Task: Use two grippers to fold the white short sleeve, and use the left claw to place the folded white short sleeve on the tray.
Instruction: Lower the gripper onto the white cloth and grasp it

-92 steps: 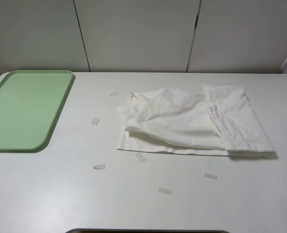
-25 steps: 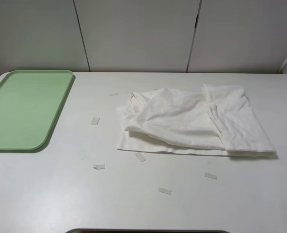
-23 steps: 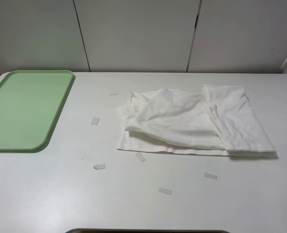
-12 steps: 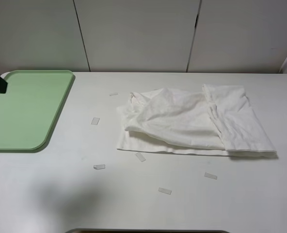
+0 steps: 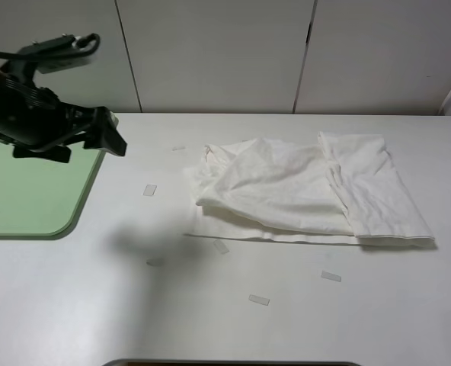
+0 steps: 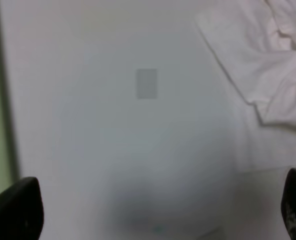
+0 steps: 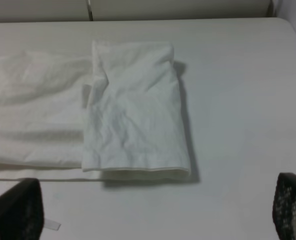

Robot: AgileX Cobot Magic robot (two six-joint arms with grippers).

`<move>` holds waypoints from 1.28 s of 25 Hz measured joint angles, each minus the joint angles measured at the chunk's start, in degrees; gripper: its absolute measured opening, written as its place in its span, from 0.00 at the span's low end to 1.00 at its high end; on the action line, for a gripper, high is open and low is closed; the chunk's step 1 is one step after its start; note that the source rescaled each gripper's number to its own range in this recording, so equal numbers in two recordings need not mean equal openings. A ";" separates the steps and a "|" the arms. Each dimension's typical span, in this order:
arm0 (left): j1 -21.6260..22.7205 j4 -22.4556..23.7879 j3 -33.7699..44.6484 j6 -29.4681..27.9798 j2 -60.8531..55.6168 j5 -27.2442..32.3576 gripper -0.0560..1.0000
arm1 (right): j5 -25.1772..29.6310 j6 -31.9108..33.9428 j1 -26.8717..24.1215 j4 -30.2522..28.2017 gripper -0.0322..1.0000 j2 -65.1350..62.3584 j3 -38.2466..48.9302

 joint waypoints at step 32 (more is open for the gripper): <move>-18.76 -9.45 -17.08 -4.47 35.59 -13.40 0.95 | 0.00 0.00 0.00 0.00 1.00 0.00 0.00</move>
